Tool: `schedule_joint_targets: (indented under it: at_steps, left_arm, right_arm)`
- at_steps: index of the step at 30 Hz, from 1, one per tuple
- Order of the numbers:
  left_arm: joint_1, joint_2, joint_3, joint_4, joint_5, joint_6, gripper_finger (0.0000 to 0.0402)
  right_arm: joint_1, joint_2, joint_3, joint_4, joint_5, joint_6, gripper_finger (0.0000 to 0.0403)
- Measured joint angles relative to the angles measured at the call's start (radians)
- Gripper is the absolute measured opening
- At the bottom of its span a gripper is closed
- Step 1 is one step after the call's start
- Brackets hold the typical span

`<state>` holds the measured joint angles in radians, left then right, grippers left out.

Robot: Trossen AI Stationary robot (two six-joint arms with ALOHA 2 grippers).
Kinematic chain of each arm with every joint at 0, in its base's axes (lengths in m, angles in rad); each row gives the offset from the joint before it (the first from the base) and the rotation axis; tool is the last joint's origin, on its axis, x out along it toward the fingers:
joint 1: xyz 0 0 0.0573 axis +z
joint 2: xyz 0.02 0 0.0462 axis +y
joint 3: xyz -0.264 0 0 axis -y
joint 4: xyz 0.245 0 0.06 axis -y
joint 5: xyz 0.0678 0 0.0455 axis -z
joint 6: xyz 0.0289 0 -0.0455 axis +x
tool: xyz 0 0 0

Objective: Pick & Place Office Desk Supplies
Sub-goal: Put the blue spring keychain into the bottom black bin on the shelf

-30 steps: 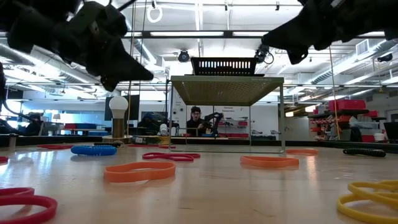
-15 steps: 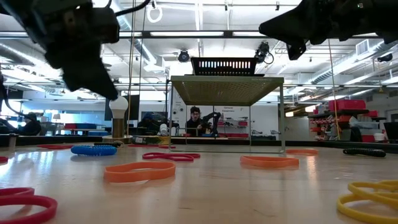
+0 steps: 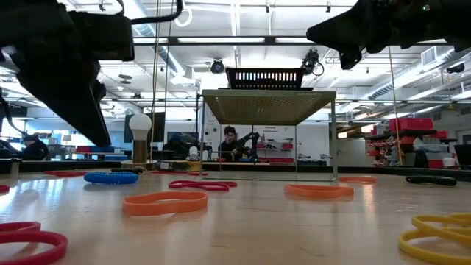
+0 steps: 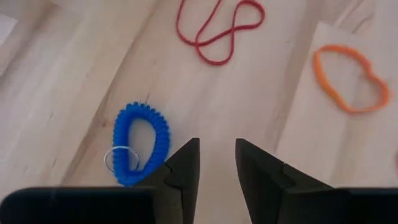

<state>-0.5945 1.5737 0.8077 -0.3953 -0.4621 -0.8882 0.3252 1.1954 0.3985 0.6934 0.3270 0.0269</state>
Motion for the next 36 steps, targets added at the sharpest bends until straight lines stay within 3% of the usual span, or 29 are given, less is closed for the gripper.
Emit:
schedule_joint_targets:
  at_steps: [11,16,22,36]
  left_arm:
    - [0.046,0.145,0.017,0.002,0.01,0.083,0.0109]
    - [0.051,0.146,0.018,0.002,0.036,0.088,0.0076]
    - [0.051,0.111,0.014,-0.02,0.061,0.093,0.0008]
    - [0.051,-0.125,0.015,-0.014,-0.014,0.061,0.0008]
  right_arm:
    - [0.0,0.0,0.0,0.014,-0.002,-0.008,0.0027]
    - [0.0,0.0,0.0,0.014,-0.002,-0.009,0.0027]
    - [0.0,0.0,0.0,0.014,-0.001,-0.013,0.0027]
    - [0.0,0.0,0.0,0.013,0.002,-0.022,0.0027]
